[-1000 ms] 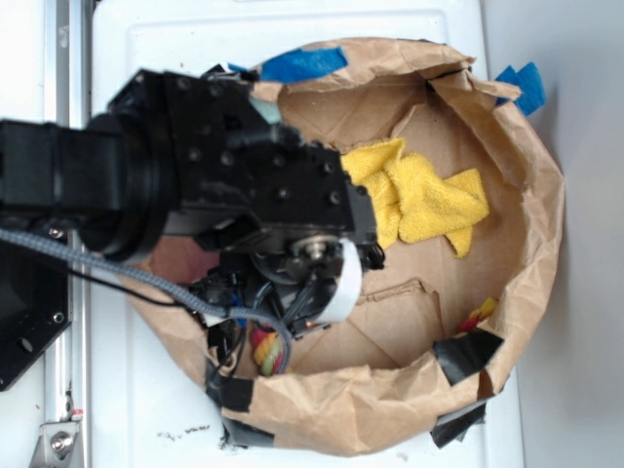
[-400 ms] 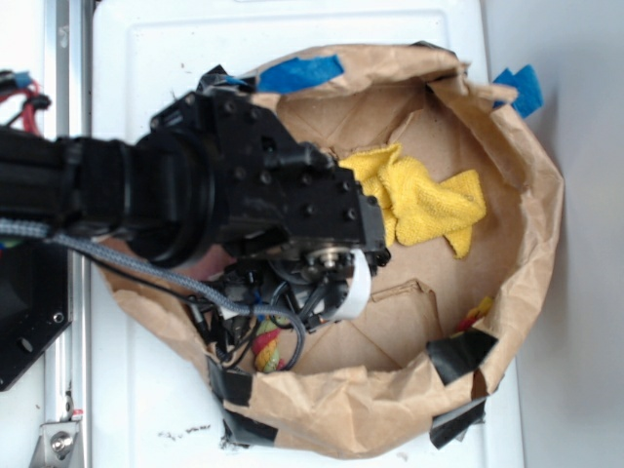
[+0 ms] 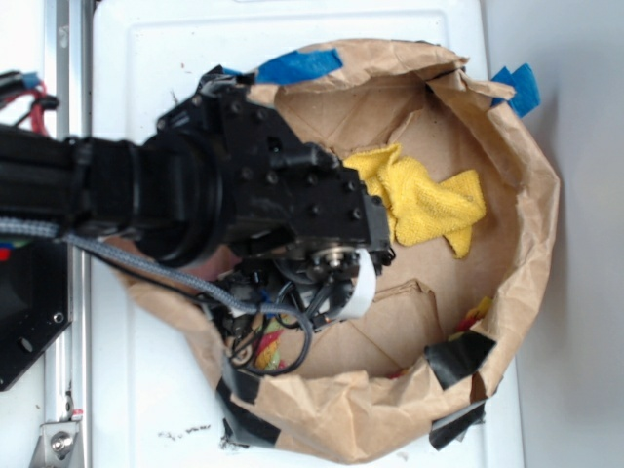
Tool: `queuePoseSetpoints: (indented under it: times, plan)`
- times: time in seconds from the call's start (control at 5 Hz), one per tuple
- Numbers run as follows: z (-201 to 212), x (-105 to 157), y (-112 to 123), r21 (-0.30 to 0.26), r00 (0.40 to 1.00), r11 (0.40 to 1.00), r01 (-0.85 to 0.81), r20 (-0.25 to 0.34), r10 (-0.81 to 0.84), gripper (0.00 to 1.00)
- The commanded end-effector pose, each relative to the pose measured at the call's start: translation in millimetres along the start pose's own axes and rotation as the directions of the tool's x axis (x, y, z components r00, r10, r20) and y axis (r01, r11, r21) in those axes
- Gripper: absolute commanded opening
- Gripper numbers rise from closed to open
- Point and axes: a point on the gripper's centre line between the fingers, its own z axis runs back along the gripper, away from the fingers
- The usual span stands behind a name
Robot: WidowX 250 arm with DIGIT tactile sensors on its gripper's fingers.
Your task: Grab the multicolored rope.
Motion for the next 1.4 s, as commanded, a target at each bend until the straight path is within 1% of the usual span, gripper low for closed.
queuePoseSetpoints:
  times: [0.0, 0.2, 0.4, 0.8, 1.0, 1.2]
  plan:
    - [1, 3, -10, -0.003, 1.000, 1.000, 0.028, 0.004, -0.028, 0.00]
    - [4, 3, -9, 0.002, 1.000, 1.000, 0.025, 0.007, -0.025, 0.00]
    - [13, 0, -8, 0.013, 1.000, 1.000, 0.020, 0.015, -0.020, 1.00]
    - [39, -8, -6, 0.058, 1.000, 0.998, 0.012, 0.027, -0.014, 1.00]
    - [44, -7, -10, 0.052, 0.998, 0.998, 0.045, 0.036, -0.047, 1.00]
    - [38, 3, -12, 0.045, 0.995, 0.994, 0.101, 0.023, -0.102, 1.00]
